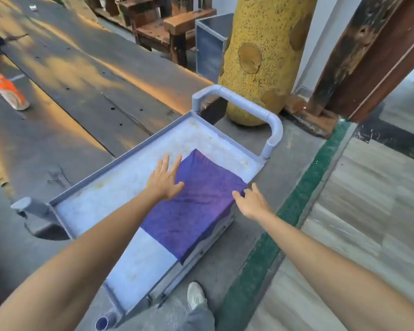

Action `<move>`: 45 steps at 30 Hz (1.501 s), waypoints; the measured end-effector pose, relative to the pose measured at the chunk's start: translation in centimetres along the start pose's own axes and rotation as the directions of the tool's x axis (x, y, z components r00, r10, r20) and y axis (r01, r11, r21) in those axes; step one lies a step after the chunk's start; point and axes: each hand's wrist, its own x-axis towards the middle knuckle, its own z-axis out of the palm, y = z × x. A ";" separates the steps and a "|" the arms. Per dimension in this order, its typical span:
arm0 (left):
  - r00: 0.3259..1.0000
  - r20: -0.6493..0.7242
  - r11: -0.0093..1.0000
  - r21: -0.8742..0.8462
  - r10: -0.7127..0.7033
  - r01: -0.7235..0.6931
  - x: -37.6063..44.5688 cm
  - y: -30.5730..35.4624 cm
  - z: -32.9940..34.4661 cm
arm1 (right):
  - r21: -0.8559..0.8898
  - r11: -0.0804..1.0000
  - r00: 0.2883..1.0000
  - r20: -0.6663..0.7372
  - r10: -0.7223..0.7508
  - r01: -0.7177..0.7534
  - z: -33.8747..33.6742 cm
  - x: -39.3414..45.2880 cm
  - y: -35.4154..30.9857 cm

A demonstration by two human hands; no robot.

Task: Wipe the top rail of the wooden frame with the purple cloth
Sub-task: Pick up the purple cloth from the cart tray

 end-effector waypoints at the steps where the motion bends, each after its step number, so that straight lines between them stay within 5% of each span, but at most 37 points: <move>1: 0.999 0.035 0.999 0.002 -0.034 0.034 0.3 -0.4 0.5 | 0.060 0.996 0.996 0.065 0.061 -0.065 1.0 0.7 0.3; 3: 0.992 0.057 0.992 -0.046 -0.113 0.115 0.9 -1.4 1.6 | 0.309 0.921 0.957 0.238 0.166 -0.236 3.0 1.5 1.1; 5: 0.980 0.080 0.976 -0.108 -0.183 0.191 1.3 -2.0 2.5 | 0.585 0.659 0.866 0.449 0.221 -0.472 5.5 1.9 1.9; 7: 0.970 0.095 0.958 -0.165 -0.223 0.236 1.7 -2.2 3.3 | 0.716 0.443 0.840 0.492 0.229 -0.540 7.5 2.6 2.3; 15: 0.941 0.143 0.927 -0.176 -0.308 0.331 3.9 -2.9 4.2 | 0.796 0.238 0.831 0.527 0.179 -0.556 10.2 3.4 3.3; 21: 0.931 0.230 0.942 -0.114 -0.285 0.316 4.6 -0.4 3.9 | 0.766 0.319 0.823 0.560 0.098 -0.559 8.7 2.9 5.9; 26: 0.913 0.303 0.790 -0.472 -0.271 0.391 6.7 3.1 1.9 | 0.826 0.237 0.850 0.526 0.000 -0.511 3.6 3.2 7.8; 28: 0.915 0.331 0.744 -0.547 -0.230 0.384 7.5 5.3 0.1 | 0.855 0.254 0.882 0.470 -0.010 -0.453 0.6 4.0 9.0; 36: 0.973 0.231 0.834 -0.538 0.006 0.123 11.8 17.9 -7.6 | 0.822 0.550 0.986 0.165 0.017 -0.147 -14.9 8.8 17.0; 41: 0.974 0.113 0.774 -0.628 0.194 -0.081 15.3 26.9 -11.1 | 0.814 0.580 0.999 0.033 0.023 -0.041 -26.1 10.9 21.6; 45: 0.979 0.008 0.708 -0.692 0.202 -0.141 18.4 32.2 -13.2 | 0.793 0.602 0.981 -0.176 0.078 0.094 -33.4 12.4 22.9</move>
